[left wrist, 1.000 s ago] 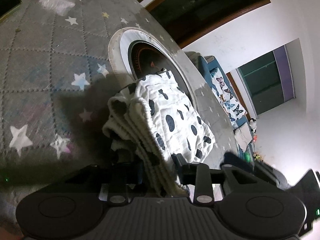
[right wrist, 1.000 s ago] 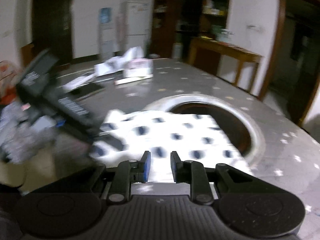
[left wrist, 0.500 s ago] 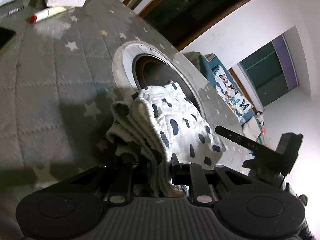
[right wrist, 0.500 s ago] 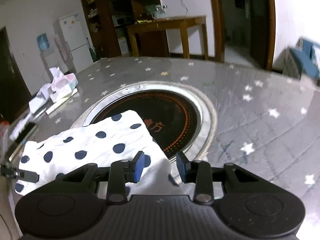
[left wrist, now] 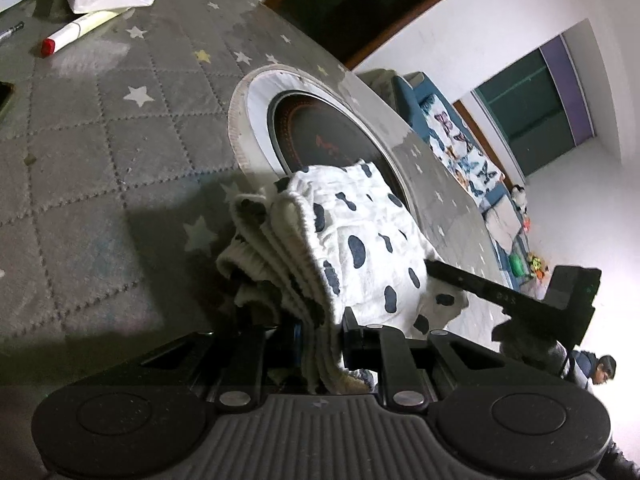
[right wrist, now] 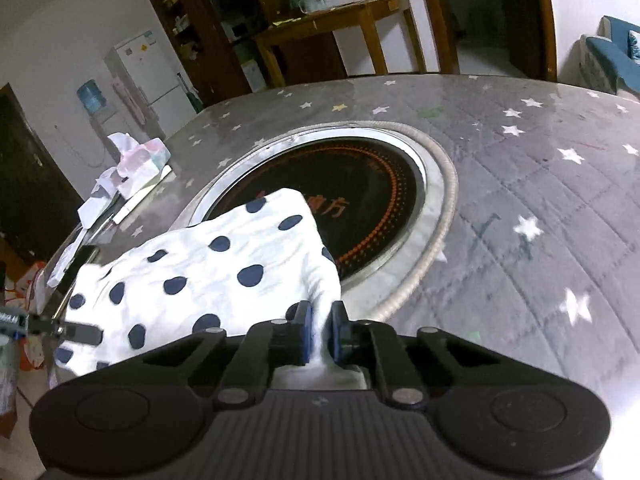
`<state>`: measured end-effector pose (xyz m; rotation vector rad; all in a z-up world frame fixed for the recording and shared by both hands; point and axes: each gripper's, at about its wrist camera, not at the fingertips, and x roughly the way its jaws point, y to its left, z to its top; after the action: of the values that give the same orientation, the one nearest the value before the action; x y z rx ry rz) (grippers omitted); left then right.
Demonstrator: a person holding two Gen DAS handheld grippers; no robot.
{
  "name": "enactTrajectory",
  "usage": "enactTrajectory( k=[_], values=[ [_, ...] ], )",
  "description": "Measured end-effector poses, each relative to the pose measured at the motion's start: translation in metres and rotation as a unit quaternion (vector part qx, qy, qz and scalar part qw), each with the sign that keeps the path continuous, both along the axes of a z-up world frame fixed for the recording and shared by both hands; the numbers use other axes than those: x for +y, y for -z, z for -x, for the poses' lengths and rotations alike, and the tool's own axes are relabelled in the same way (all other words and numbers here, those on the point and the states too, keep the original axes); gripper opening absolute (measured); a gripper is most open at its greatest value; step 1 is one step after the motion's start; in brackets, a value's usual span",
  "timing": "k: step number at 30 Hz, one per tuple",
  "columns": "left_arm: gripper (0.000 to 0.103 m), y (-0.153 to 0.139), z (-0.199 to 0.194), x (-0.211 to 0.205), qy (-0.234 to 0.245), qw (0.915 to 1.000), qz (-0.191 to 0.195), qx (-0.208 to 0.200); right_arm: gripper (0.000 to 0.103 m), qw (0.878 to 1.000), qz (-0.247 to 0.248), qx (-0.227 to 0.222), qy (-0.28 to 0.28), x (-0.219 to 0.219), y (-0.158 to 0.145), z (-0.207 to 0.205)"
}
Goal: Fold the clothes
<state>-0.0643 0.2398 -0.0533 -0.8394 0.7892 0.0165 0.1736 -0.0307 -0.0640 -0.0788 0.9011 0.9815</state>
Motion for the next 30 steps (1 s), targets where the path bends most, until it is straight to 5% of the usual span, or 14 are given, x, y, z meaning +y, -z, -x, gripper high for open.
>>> enactTrajectory(
  k=[10, 18, 22, 25, 28, 30],
  values=[
    [0.022, -0.003, 0.005, -0.010, 0.040, 0.9991, -0.006, 0.012, 0.009, 1.000, 0.017, 0.018, 0.017, -0.058, -0.006, 0.055],
    [0.040, -0.013, 0.005, -0.016, 0.031, 0.9988, -0.039, 0.005, 0.039, 1.000, -0.011, 0.014, 0.022, -0.050, -0.007, 0.037],
    [0.040, -0.014, 0.002, -0.015, 0.022, 0.9988, -0.044, 0.006, 0.039, 0.999, -0.023, 0.024, 0.025, -0.037, 0.000, 0.021],
    [0.038, -0.014, 0.000, -0.015, 0.019, 0.9987, -0.046, 0.008, 0.036, 0.999, -0.027, 0.035, 0.024, -0.027, 0.007, 0.016],
    [0.024, -0.015, -0.003, -0.014, 0.019, 0.9985, -0.051, 0.008, 0.011, 0.999, -0.029, 0.038, 0.019, -0.020, 0.010, 0.020],
    [0.021, -0.020, -0.004, -0.014, 0.019, 0.9984, -0.053, 0.002, 0.006, 0.999, -0.037, 0.031, 0.020, -0.021, 0.006, 0.025]
  ],
)
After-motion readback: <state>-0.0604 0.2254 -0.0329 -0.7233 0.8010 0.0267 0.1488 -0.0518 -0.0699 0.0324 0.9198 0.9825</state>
